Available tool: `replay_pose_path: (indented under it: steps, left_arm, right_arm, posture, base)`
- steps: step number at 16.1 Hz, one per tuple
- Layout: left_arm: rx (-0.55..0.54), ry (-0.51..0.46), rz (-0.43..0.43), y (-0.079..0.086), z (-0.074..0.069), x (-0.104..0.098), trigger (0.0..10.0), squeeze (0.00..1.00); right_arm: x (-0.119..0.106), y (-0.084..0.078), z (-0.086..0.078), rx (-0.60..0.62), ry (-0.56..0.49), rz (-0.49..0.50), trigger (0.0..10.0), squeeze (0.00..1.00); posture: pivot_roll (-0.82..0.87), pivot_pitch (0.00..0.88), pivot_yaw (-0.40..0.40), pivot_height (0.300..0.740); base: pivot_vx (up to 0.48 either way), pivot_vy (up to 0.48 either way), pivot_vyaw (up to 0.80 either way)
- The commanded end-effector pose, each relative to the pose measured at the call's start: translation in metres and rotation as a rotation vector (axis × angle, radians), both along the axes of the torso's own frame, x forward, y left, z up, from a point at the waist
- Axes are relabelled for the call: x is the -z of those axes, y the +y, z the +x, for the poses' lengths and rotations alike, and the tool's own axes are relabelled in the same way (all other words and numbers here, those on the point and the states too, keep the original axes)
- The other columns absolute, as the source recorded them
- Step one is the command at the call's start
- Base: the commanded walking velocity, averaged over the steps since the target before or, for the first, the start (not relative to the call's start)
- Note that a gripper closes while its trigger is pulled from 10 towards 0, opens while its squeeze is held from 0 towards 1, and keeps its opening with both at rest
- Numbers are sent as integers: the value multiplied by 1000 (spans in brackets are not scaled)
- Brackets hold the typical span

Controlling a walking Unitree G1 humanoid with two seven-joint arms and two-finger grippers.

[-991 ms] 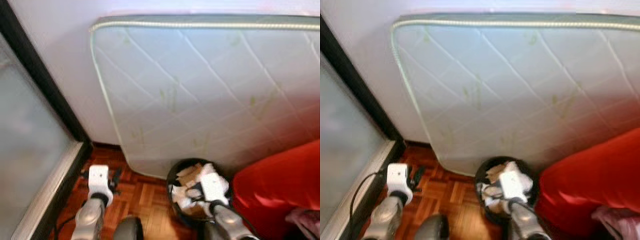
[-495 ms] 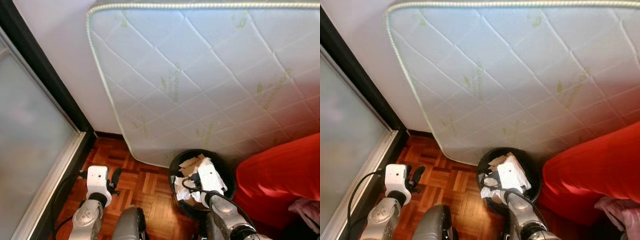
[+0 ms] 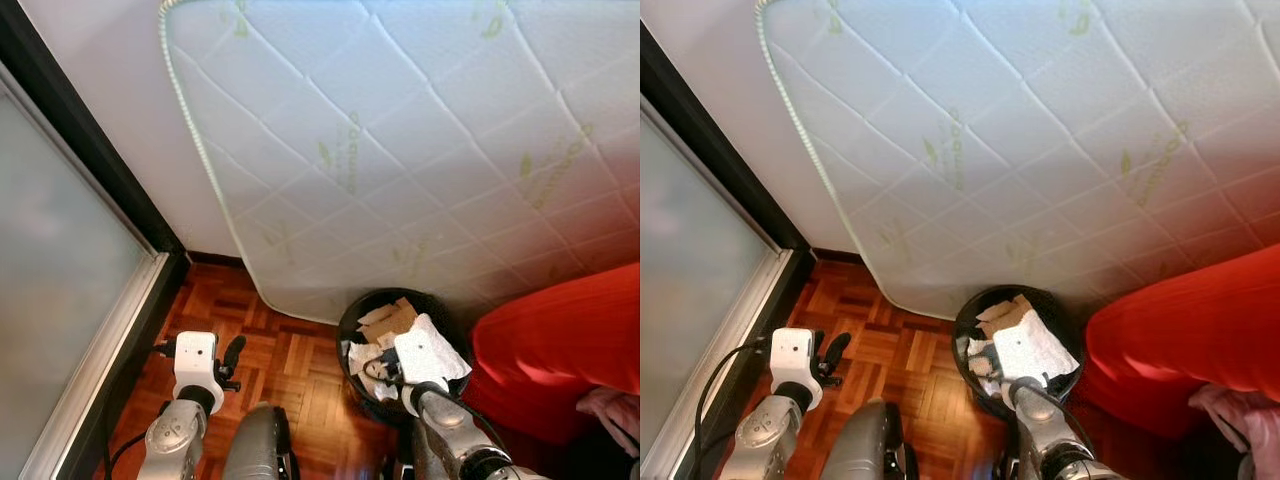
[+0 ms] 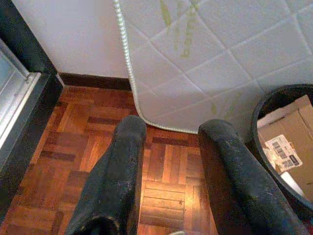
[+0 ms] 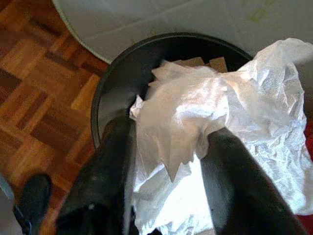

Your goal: Clean up the room

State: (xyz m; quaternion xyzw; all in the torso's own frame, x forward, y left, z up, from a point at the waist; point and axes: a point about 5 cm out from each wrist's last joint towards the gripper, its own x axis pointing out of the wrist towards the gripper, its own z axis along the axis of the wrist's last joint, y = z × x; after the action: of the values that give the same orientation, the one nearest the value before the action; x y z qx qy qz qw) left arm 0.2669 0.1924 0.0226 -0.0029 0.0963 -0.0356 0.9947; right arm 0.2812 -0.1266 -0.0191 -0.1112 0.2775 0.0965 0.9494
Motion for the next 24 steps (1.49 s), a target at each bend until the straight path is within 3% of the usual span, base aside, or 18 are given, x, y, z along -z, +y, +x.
replay_pose_path:
  steps: [1,6,9,14,15,16,21,22,23,24]
  left_arm:
    - [-14,25,4,6,-6,4,10000,0]
    - [-15,30,15,8,-8,3,10000,0]
    - [-12,32,13,6,-10,3,10000,0]
    - [-7,38,18,5,-10,3,10000,0]
    - [-6,39,18,5,-10,3,10000,0]
    - [-4,40,19,5,-10,3,10000,0]
    - [-1,46,23,4,-9,3,10000,0]
    - [-1,47,22,4,-9,3,10000,0]
    - [0,48,21,4,-9,4,10000,0]
    - [1,48,20,3,-9,4,10000,0]
  right_arm:
    - [6,2,-6,-5,30,-5,10000,1000]
    - [9,8,-10,-57,27,-54,10000,1000]
    - [12,1,-13,11,35,-107,10000,1000]
    - [11,0,-13,13,29,-111,10000,1000]
    - [11,1,-13,25,27,-90,10000,902]
    - [11,2,-13,36,37,-35,10000,0]
    - [13,3,-14,41,67,1,10000,0]
    - [13,4,-14,51,70,21,10000,427]
    - [11,5,-12,63,65,43,10000,361]
    - [8,6,-9,85,53,79,10000,0]
  posture:
    - [130,246,72,632]
    - [132,241,74,632]
    - [128,234,78,632]
    - [127,220,82,632]
    - [125,217,82,632]
    - [125,217,82,632]
    - [120,205,81,632]
    - [118,201,80,632]
    - [115,197,79,632]
    - [114,191,78,632]
  base:
    - [0,0,0]
    - [0,0,0]
    - [0,0,0]
    - [0,0,0]
    - [0,0,0]
    - [0,0,0]
    - [0,0,0]
    - [0,0,0]
    - [0,0,0]
    - [0,0,0]
